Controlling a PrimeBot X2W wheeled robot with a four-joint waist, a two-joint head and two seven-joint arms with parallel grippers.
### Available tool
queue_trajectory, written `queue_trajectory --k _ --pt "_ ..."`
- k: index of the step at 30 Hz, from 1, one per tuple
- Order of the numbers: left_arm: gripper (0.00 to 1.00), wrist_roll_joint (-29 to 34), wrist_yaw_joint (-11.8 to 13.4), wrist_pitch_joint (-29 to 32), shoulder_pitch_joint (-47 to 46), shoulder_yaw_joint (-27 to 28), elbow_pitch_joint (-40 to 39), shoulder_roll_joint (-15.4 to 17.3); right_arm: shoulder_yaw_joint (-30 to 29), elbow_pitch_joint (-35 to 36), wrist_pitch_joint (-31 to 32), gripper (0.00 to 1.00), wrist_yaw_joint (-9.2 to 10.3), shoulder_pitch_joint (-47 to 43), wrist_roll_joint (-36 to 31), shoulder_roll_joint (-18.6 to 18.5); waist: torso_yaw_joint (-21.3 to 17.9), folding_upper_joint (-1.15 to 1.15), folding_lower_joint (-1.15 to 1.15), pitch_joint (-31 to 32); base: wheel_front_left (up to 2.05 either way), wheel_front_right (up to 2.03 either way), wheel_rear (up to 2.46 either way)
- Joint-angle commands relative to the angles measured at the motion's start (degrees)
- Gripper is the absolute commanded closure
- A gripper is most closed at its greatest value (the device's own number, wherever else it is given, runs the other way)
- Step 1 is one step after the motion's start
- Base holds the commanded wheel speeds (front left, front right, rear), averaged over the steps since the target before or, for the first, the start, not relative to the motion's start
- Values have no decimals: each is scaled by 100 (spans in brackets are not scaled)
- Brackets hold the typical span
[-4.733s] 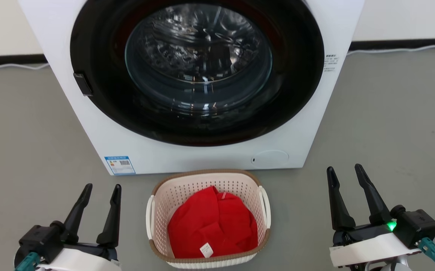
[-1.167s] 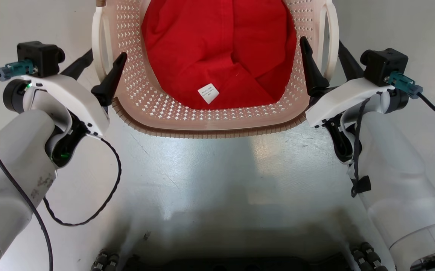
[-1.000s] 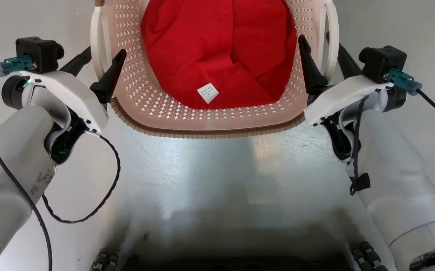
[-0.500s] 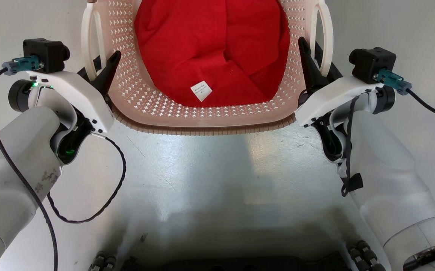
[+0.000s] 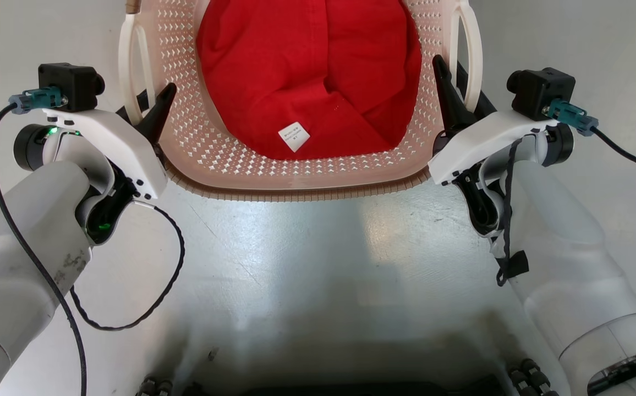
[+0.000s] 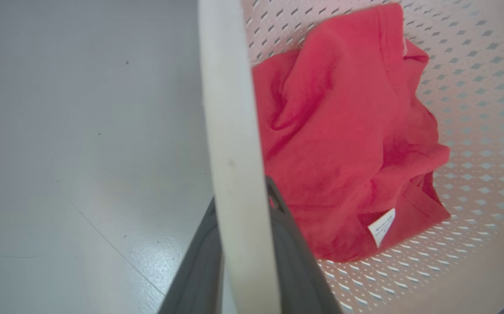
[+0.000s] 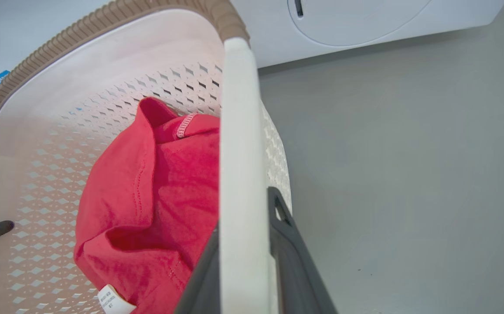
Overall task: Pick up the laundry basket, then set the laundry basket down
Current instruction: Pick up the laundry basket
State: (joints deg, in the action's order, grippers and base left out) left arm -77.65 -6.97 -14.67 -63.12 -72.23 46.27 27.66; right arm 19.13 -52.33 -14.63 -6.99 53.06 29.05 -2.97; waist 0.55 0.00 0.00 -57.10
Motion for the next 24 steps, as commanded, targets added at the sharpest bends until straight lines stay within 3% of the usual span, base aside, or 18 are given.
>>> queue_trajectory --k 1,9,24 --pt "100 10 -52 -32 78 85 6 339 110 35 -37 100 -50 -251 66 10 -9 0 0 53 0 0 0" --pt "100 -42 -52 14 324 -35 -20 364 348 -157 -37 100 -50 -420 411 10 -80 0 0 439 0 0 0" --pt "100 -180 -52 462 923 -101 26 364 1412 -973 -37 100 -50 -570 1261 10 -240 0 0 1489 0 0 0"
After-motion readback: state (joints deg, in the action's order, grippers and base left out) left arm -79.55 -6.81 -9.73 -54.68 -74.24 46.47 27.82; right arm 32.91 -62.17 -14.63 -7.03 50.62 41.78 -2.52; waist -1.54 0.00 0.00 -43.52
